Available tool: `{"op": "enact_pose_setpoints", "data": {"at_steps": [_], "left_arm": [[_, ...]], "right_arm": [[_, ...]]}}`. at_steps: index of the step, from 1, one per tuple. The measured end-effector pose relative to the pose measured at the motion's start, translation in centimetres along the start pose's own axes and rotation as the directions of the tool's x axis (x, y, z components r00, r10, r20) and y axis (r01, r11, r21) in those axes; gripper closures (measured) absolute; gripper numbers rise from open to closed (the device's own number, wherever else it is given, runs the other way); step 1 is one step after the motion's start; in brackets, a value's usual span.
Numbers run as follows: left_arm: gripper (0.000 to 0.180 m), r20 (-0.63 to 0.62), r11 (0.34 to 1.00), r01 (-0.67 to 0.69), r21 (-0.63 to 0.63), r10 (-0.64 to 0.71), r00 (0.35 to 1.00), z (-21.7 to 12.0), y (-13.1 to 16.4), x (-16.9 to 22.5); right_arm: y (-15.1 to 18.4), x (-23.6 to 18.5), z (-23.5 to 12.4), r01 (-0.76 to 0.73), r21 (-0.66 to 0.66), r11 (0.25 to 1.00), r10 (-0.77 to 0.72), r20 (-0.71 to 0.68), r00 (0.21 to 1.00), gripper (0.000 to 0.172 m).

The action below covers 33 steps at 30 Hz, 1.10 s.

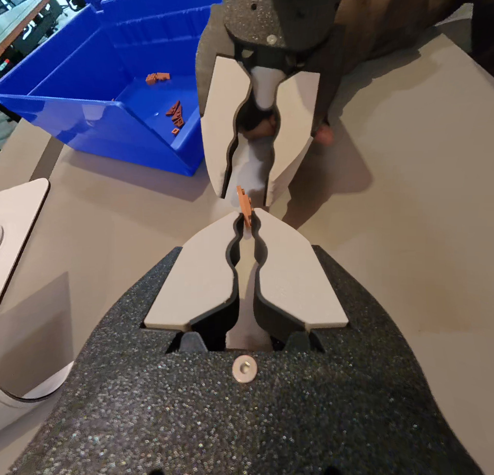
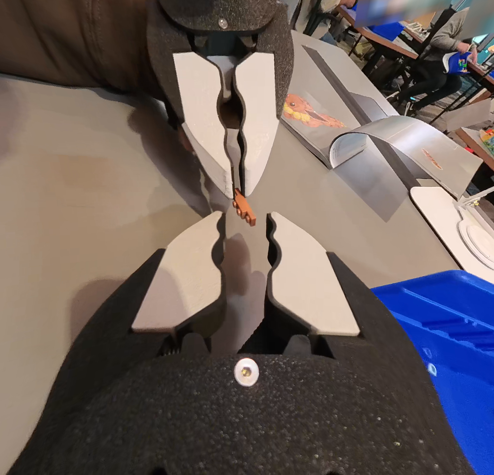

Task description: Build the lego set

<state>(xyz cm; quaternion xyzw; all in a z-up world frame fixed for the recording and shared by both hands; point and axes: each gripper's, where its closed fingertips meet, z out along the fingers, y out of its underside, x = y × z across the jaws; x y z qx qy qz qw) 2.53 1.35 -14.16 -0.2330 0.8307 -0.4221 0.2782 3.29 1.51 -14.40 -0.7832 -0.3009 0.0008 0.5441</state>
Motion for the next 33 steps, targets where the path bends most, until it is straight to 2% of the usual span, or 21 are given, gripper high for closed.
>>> {"op": "enact_pose_setpoints", "data": {"at_steps": [1,3,8,12,17,20,25,28,30,33], "left_arm": [[0.175,-0.009,1.0,-0.01,0.002,0.01,1.0,0.1,-0.1,0.2],[0.175,-0.019,1.0,-0.023,0.008,0.023,1.0,0.2,-0.2,0.5],[0.174,0.004,0.999,0.005,0.04,-0.005,1.0,0.1,-0.4,0.0],[0.162,0.091,0.995,-0.045,0.092,0.037,0.995,-0.2,-0.9,-0.8],[0.156,0.136,0.976,-0.165,0.141,0.146,0.98,-0.1,-1.5,-0.5],[0.159,0.2,0.958,-0.234,0.165,0.2,0.959,-0.3,-2.2,-0.8],[0.169,0.24,0.942,-0.294,0.164,0.251,0.938,-0.2,-2.5,-0.9],[0.171,0.185,0.964,-0.224,0.147,0.195,0.963,-0.1,-2.0,-0.8],[0.171,0.148,0.979,-0.136,0.151,0.113,0.982,-0.1,-1.7,-1.0],[0.171,0.096,0.99,0.006,0.139,-0.019,0.995,0.1,-0.9,-1.4]], "right_arm": [[-0.1,-0.1,0.0,0.002,0.008,1.0,-0.002,0.007,1.0,0.146],[-0.2,-0.4,-0.1,0.01,0.018,1.0,-0.011,0.029,1.0,0.159],[-0.3,-0.4,-0.3,-0.016,0.028,0.999,0.014,0.049,0.999,0.164],[-1.0,-0.2,-0.7,-0.155,0.067,0.986,0.148,0.108,0.983,0.164],[-1.8,0.5,-1.3,-0.341,0.117,0.933,0.317,0.186,0.93,0.164],[-2.1,0.4,-1.5,-0.403,0.129,0.906,0.367,0.237,0.9,0.164],[-2.3,0.3,-1.6,-0.426,0.134,0.895,0.382,0.265,0.885,0.164],[-1.9,0.5,-1.3,-0.397,0.12,0.91,0.366,0.218,0.905,0.161],[-1.3,1.2,-1.2,-0.321,0.108,0.941,0.307,0.132,0.943,0.153],[-0.3,2.1,-1.0,-0.228,0.069,0.971,0.226,0.042,0.973,0.152]]}}
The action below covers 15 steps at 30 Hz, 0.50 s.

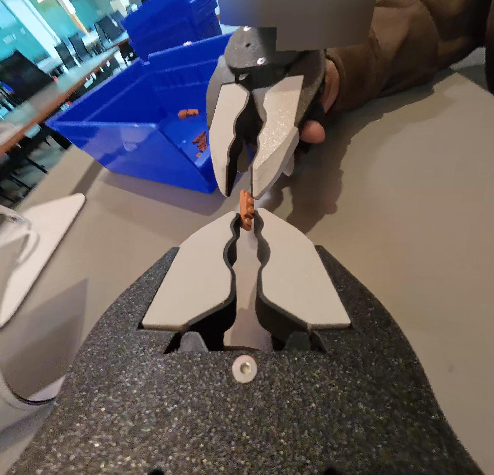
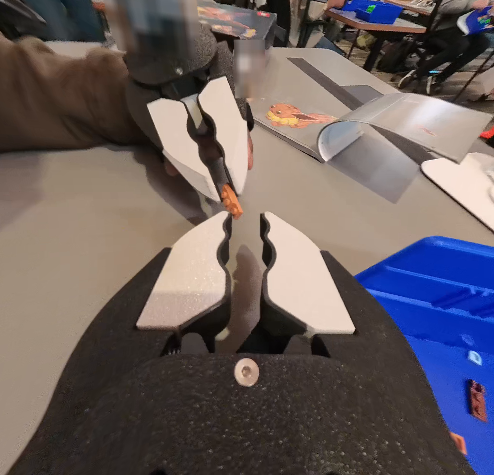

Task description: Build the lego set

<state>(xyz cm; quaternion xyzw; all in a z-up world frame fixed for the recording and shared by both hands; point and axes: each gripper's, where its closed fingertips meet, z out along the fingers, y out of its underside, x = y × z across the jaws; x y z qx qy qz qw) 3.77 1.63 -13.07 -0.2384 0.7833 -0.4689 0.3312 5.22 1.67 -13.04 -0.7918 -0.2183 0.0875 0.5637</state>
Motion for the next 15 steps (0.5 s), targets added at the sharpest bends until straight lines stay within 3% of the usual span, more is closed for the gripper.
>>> {"op": "enact_pose_setpoints", "data": {"at_steps": [5,10,15], "left_arm": [[0.171,-0.052,0.973,0.222,-0.059,-0.225,0.973,0.3,1.1,-0.2],[0.171,-0.132,0.924,0.377,-0.07,-0.383,0.914,0.2,0.8,0.4],[0.171,-0.204,0.925,0.37,-0.09,-0.38,0.902,0.2,0.6,1.6]], "right_arm": [[1.1,3.0,-0.7,0.105,-0.052,0.993,-0.111,-0.149,0.983,0.151],[0.1,0.3,-0.8,0.185,0.037,0.982,-0.184,-0.015,0.983,0.148],[0.5,-2.1,-0.1,0.266,0.01,0.964,-0.266,0.068,0.961,0.144]]}}
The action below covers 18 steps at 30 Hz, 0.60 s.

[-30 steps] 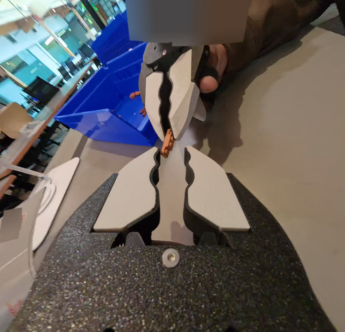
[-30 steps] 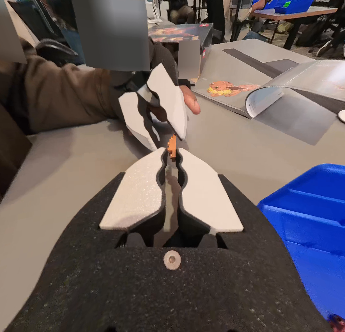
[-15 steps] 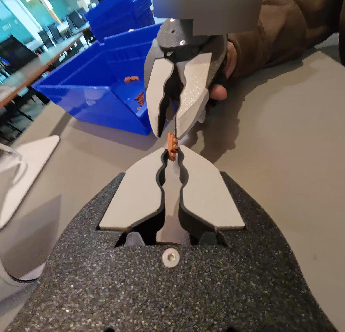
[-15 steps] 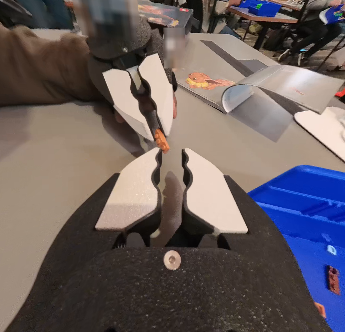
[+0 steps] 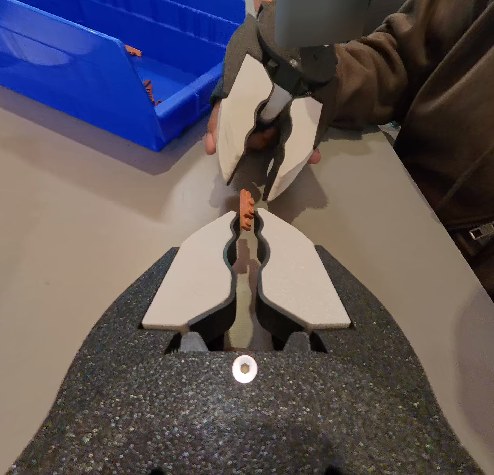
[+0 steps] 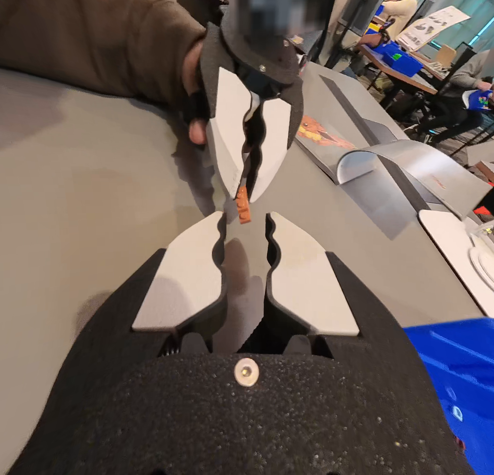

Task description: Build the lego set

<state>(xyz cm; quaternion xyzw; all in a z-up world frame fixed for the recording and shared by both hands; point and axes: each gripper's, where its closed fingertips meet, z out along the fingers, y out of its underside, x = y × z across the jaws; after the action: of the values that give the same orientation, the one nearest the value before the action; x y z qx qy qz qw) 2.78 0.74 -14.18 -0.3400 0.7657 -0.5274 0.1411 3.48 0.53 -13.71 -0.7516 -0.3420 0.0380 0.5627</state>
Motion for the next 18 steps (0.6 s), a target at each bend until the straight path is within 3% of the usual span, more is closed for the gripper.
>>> {"op": "enact_pose_setpoints", "data": {"at_steps": [8,12,18], "left_arm": [[0.171,-0.08,1.0,-0.015,0.005,0.015,0.997,0.2,-0.1,1.4],[0.17,-0.081,1.0,-0.013,0.01,0.014,0.997,0.2,-0.2,1.4],[0.156,0.006,0.992,-0.062,0.114,0.062,0.998,-0.5,-1.5,0.4]], "right_arm": [[-0.3,-1.4,0.2,0.02,0.001,1.0,-0.02,0.056,0.998,0.163],[-0.2,-1.4,0.2,-0.002,-0.005,1.0,0.002,0.066,0.998,0.164],[-0.5,0.0,-0.1,-0.157,0.019,0.987,0.156,0.048,0.987,0.164]]}}
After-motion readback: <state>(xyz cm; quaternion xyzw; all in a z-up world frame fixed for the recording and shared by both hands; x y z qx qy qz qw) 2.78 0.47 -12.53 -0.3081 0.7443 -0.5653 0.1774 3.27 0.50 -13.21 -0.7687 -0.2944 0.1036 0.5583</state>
